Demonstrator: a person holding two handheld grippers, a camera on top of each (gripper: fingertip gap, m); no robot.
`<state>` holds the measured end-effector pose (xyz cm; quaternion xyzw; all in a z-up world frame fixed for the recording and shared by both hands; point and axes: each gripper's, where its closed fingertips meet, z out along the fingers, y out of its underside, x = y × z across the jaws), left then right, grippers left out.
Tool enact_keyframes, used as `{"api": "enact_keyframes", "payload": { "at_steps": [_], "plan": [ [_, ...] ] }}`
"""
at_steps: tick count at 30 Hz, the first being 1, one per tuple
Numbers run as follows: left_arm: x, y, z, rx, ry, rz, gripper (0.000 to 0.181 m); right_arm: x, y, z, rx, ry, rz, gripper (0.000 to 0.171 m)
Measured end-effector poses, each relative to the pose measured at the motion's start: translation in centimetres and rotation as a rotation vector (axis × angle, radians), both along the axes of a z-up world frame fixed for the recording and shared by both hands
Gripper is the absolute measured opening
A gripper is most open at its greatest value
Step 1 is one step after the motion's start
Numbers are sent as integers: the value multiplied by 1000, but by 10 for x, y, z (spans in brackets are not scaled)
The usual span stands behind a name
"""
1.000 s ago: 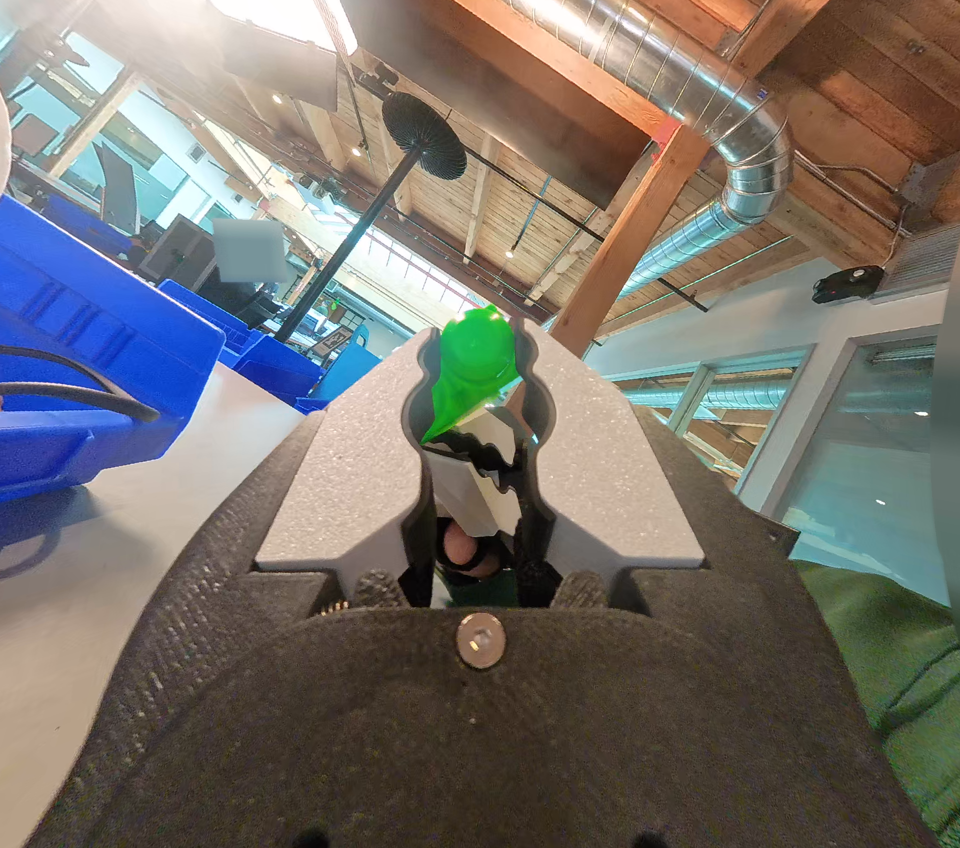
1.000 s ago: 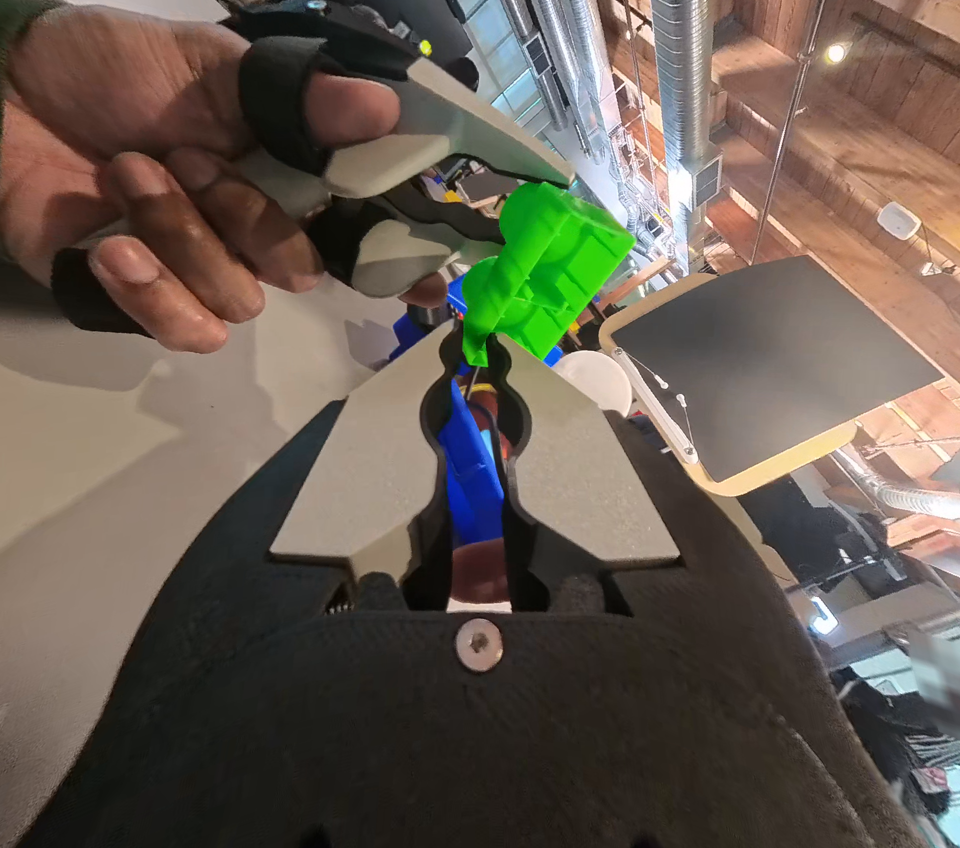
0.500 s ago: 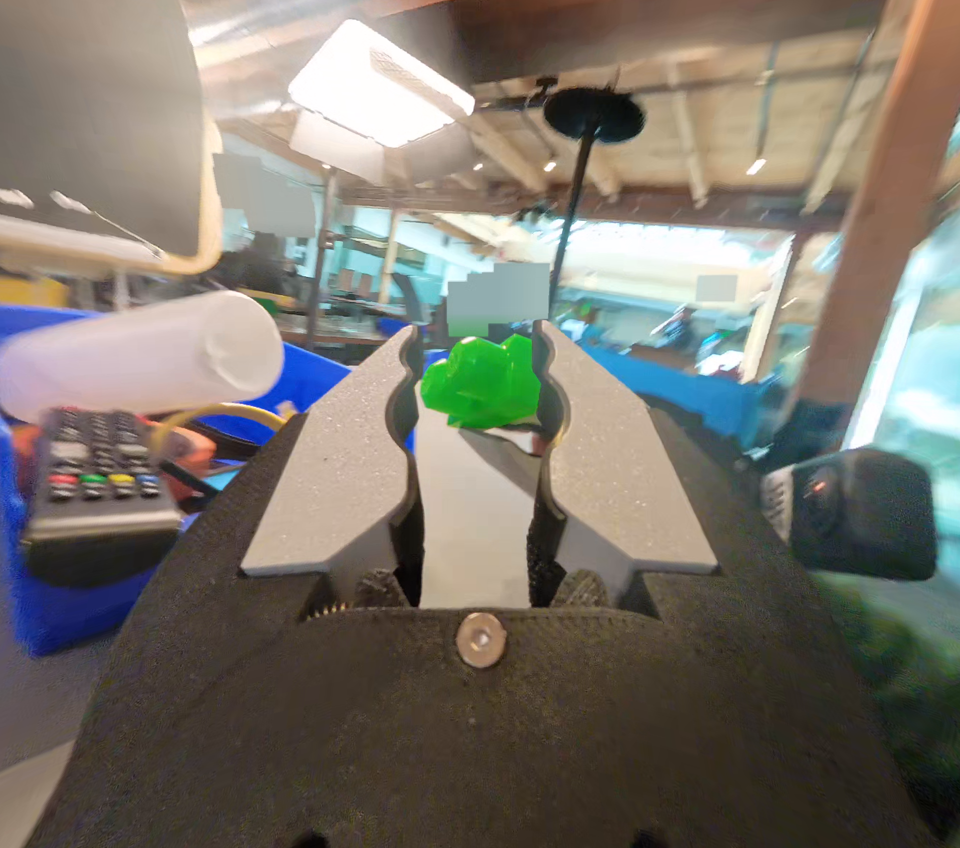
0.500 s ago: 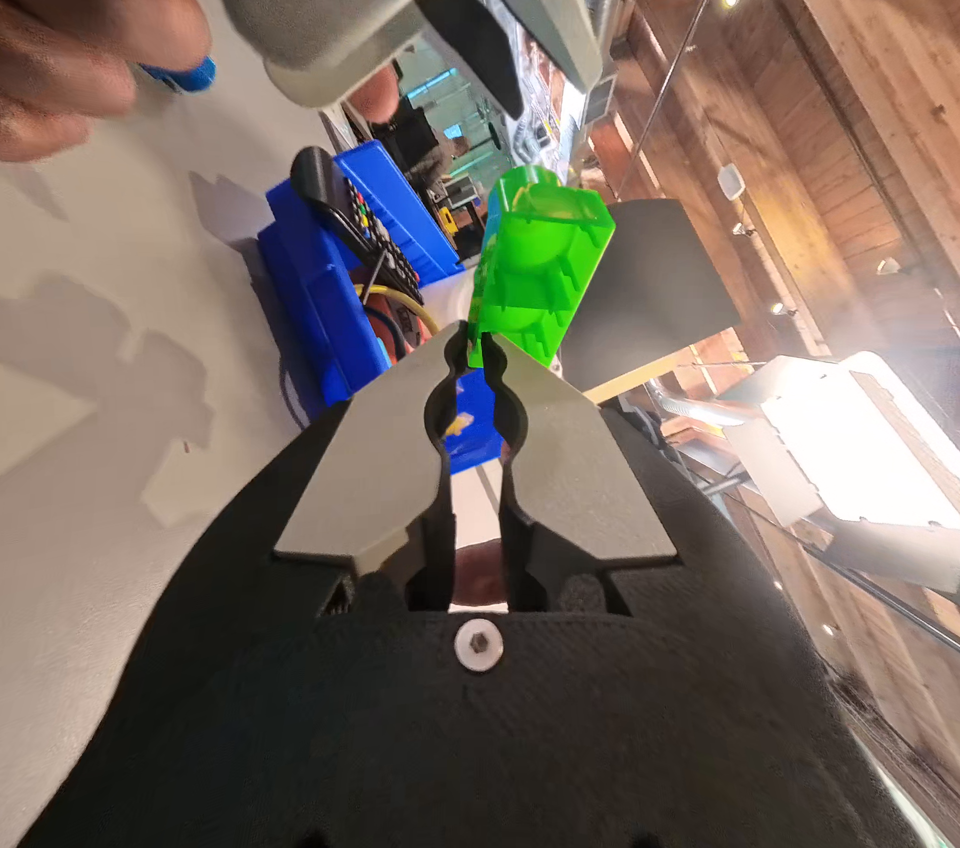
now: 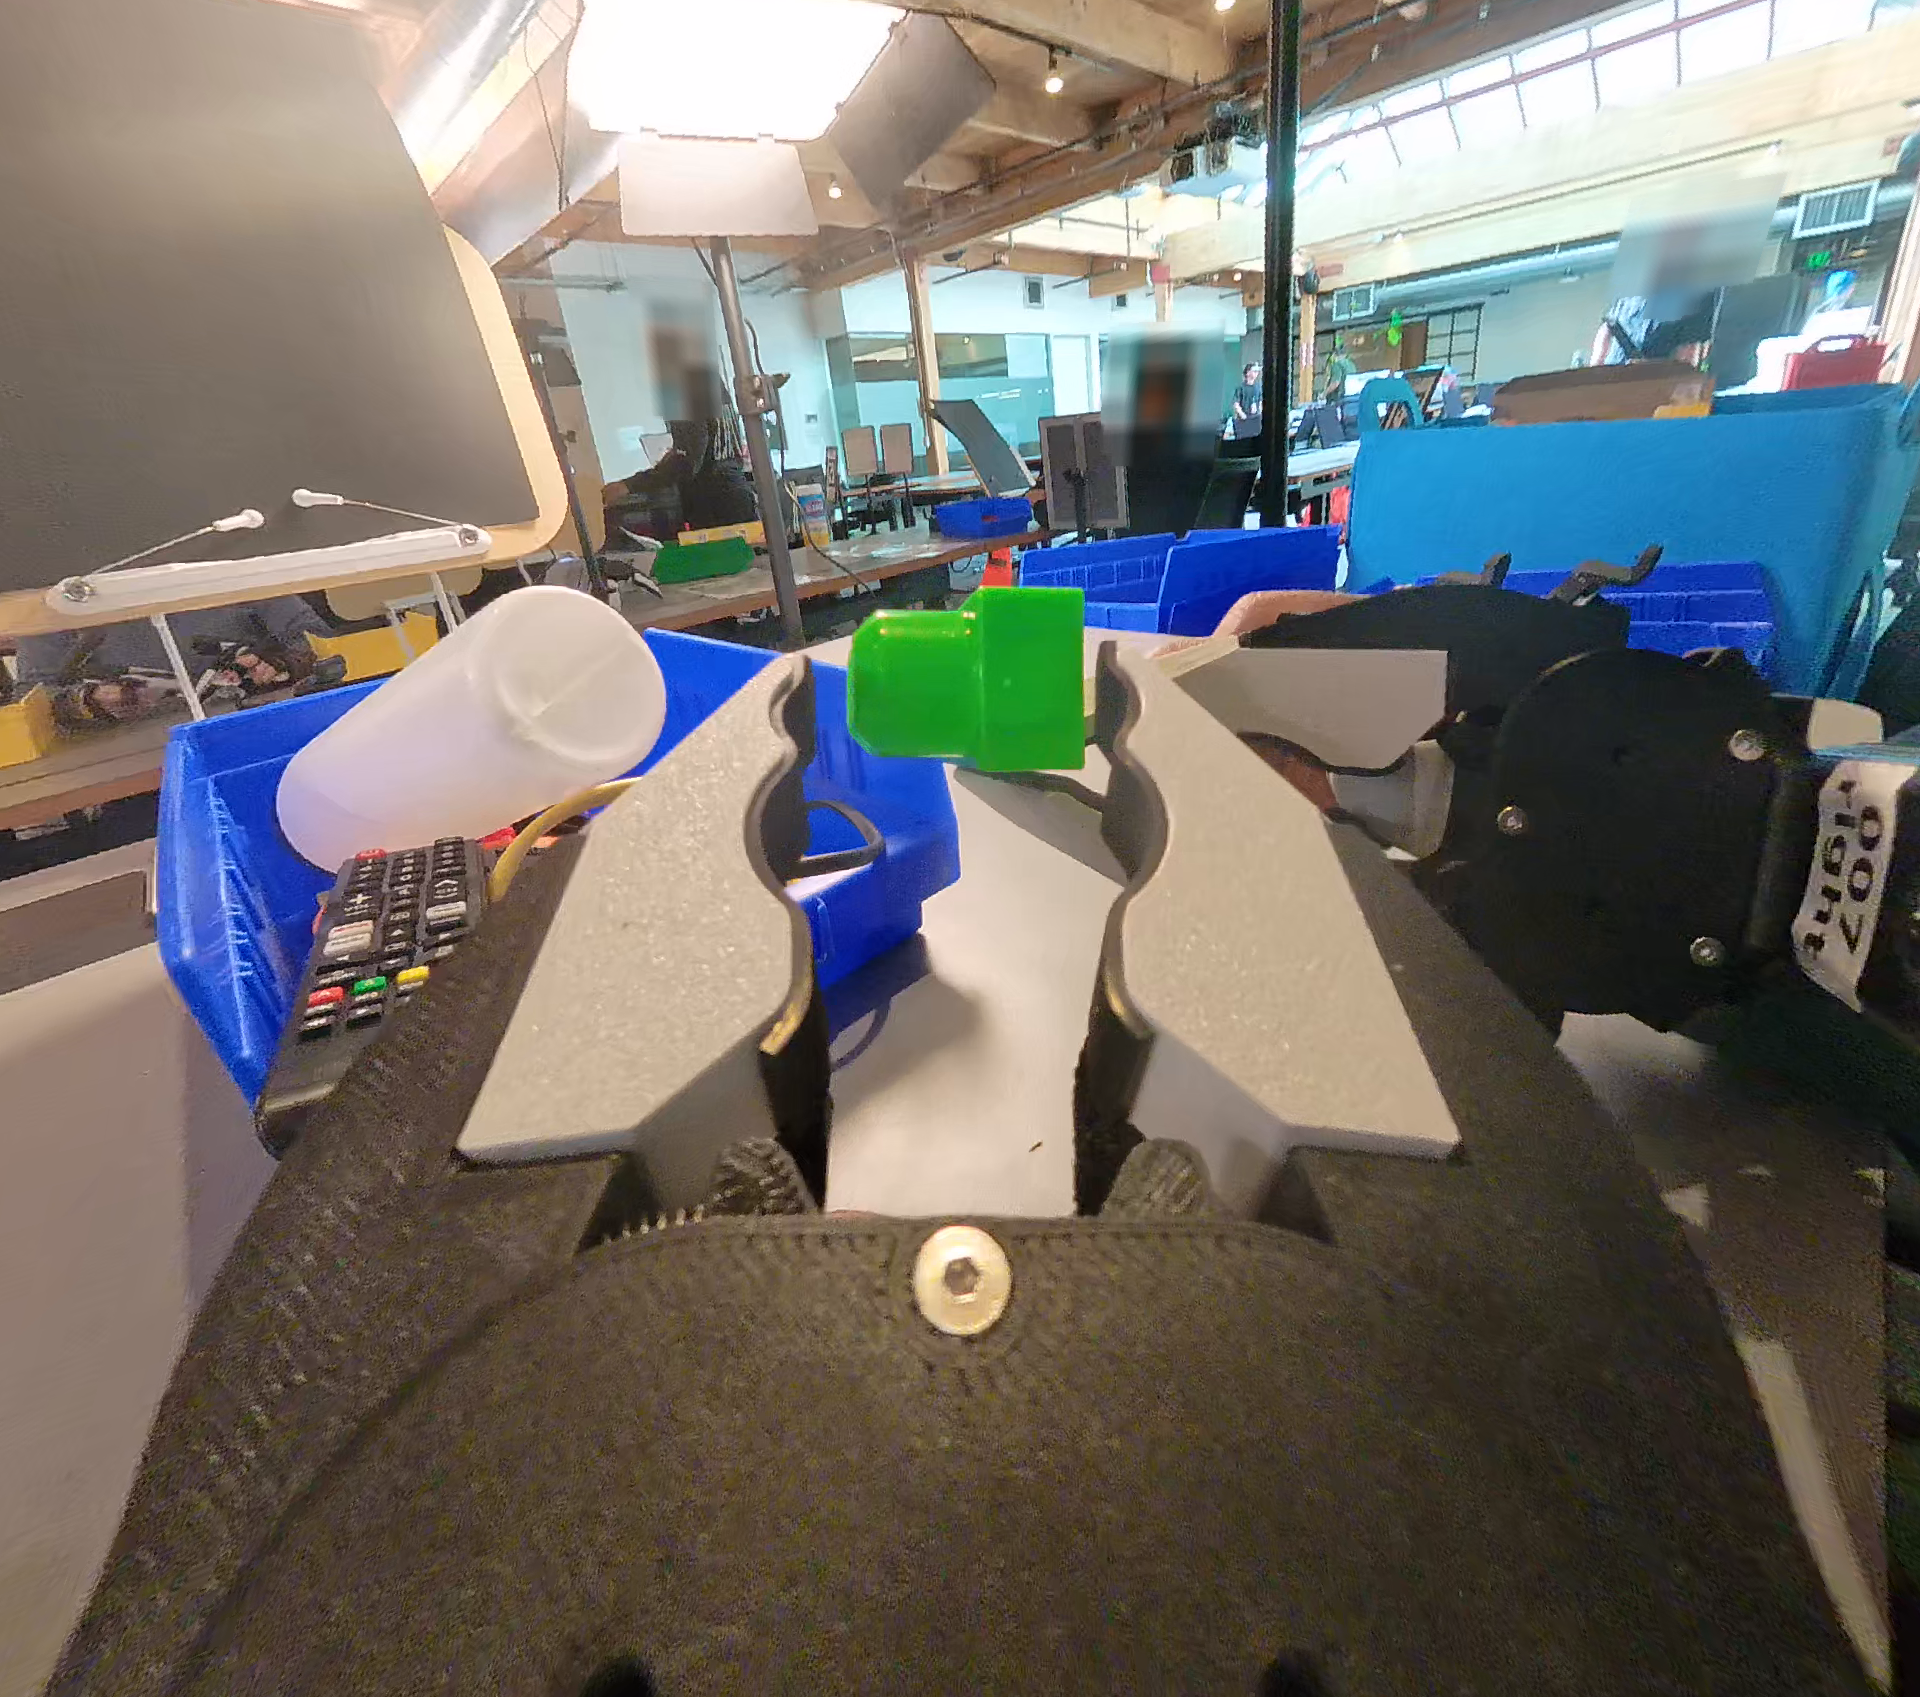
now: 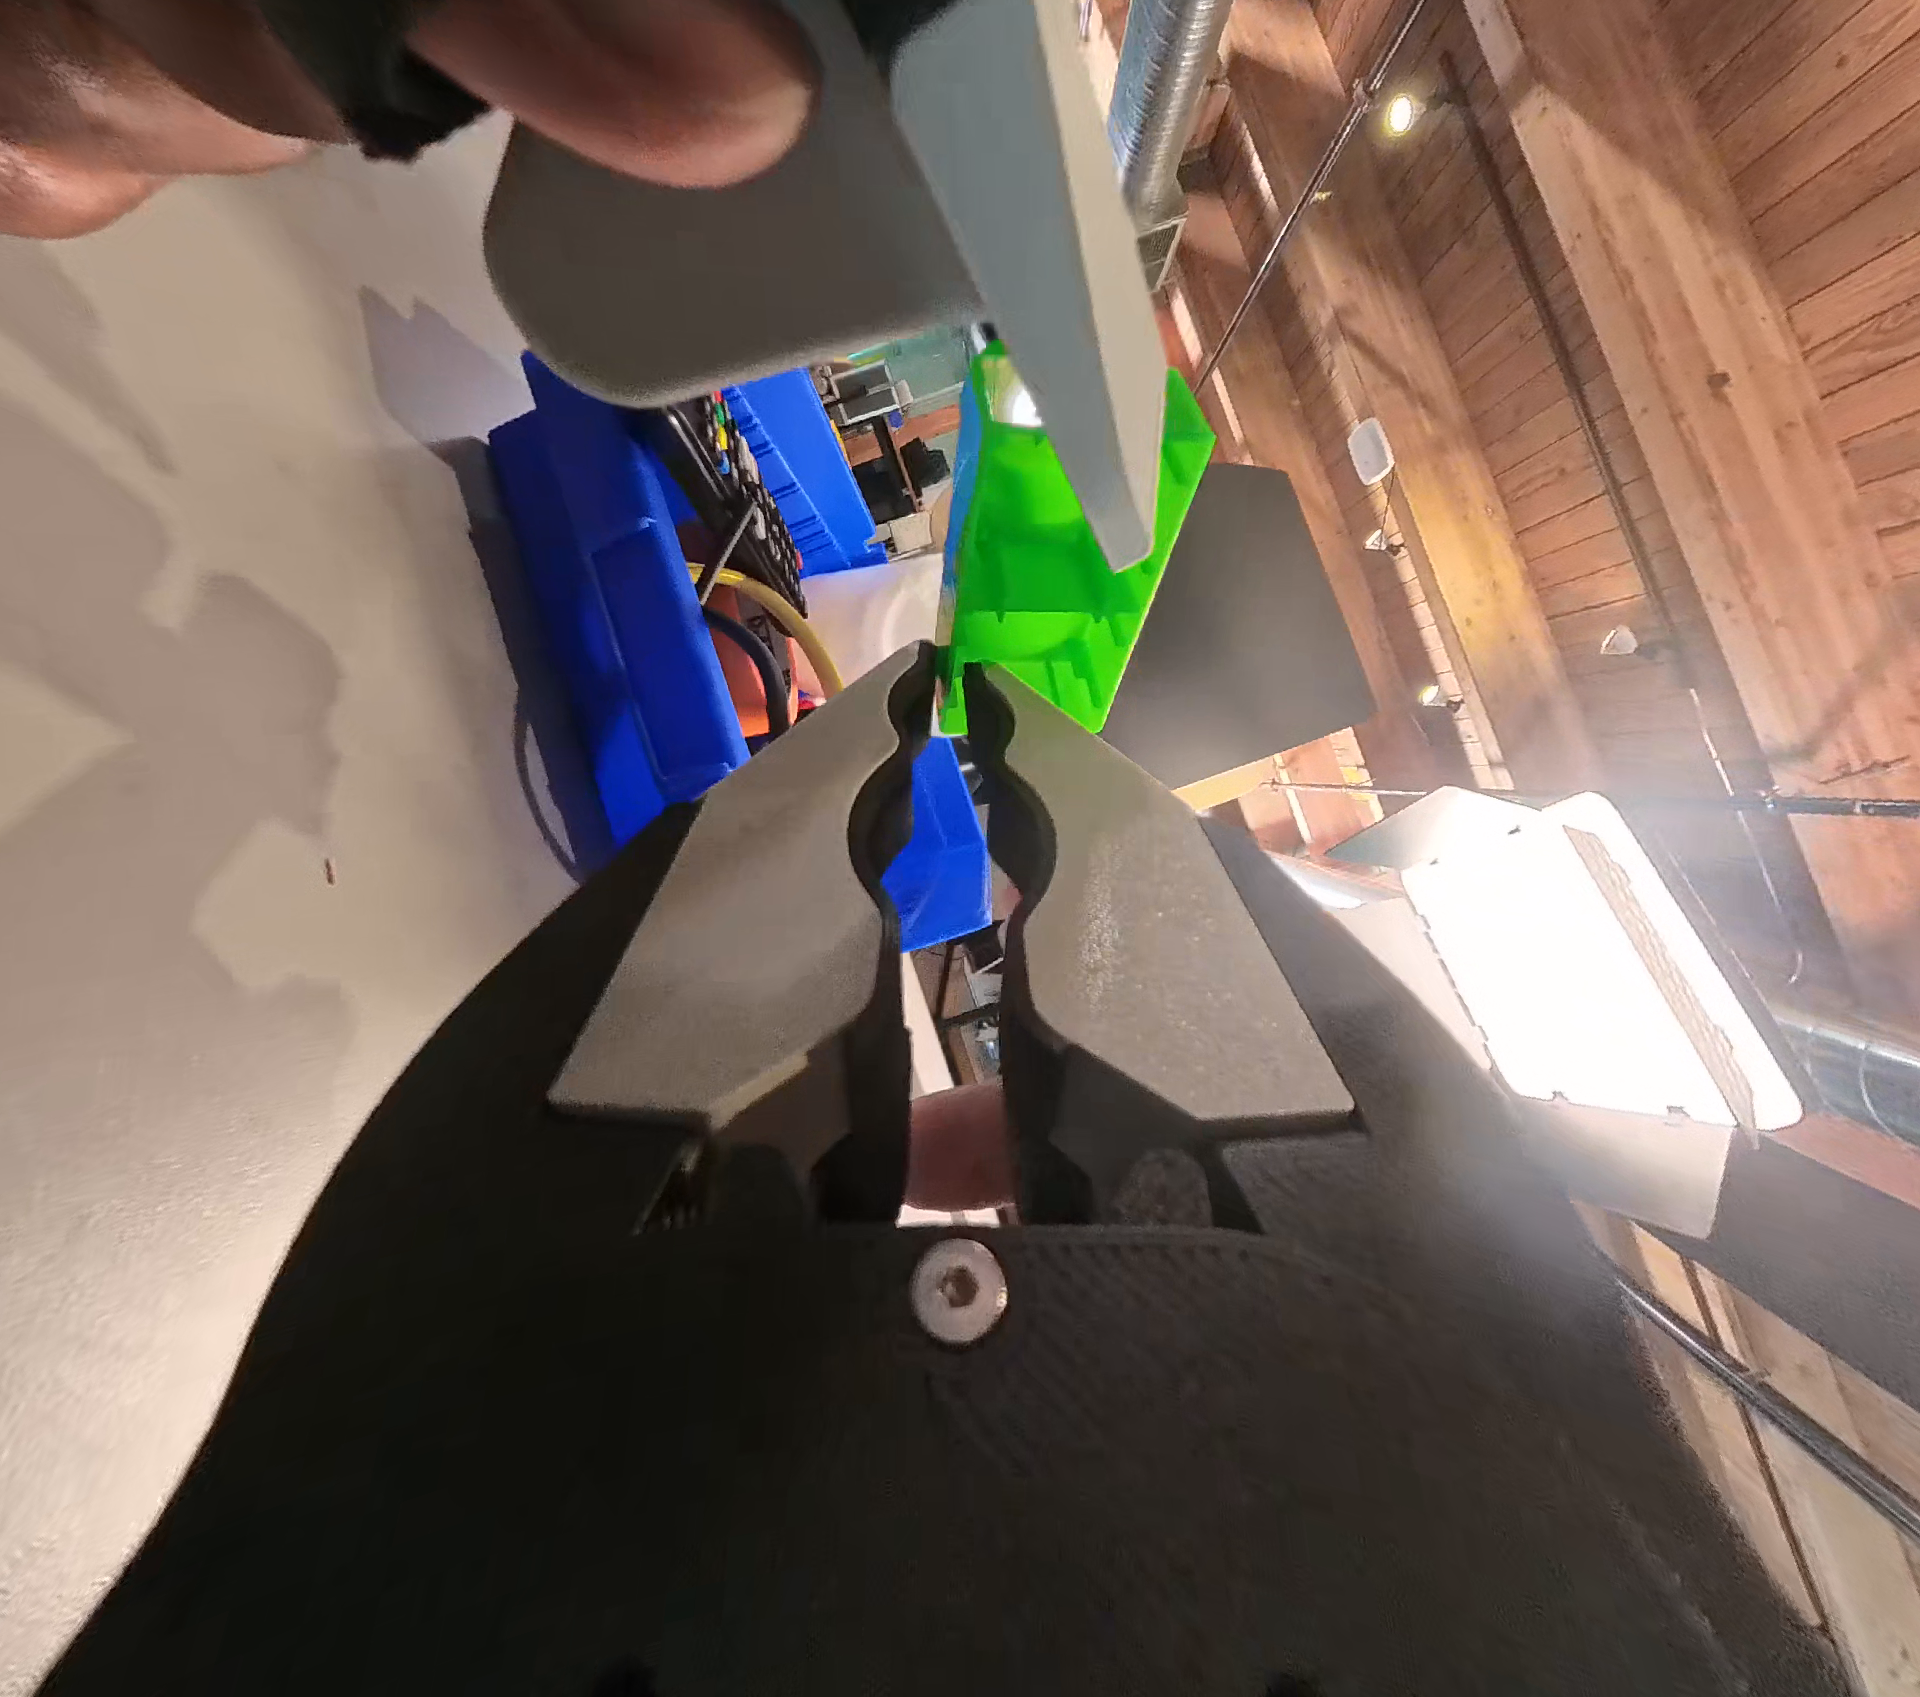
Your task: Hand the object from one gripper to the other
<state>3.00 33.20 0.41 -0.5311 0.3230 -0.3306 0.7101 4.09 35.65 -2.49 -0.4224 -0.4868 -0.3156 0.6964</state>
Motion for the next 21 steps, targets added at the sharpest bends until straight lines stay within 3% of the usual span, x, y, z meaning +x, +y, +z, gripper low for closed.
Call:
{"api": "enact_keyframes", "payload": {
  "at_steps": [2, 6, 12, 21],
  "plan": [
    [1, -1, -2, -1, 12, -5, 46, -1, -1, 0, 6, -3, 3, 6],
    [-2, 2, -4, -50, -5, -21, 45, 1, -1, 4, 10, 36, 14, 8],
    [-13, 13, -1, -250, -183, -133, 45, -4, -11, 15, 22, 103, 80, 17],
    [-17, 7, 8, -620, -536, -583, 45, -5, -22, 30, -119, 320, 244, 53]
  ]
}}
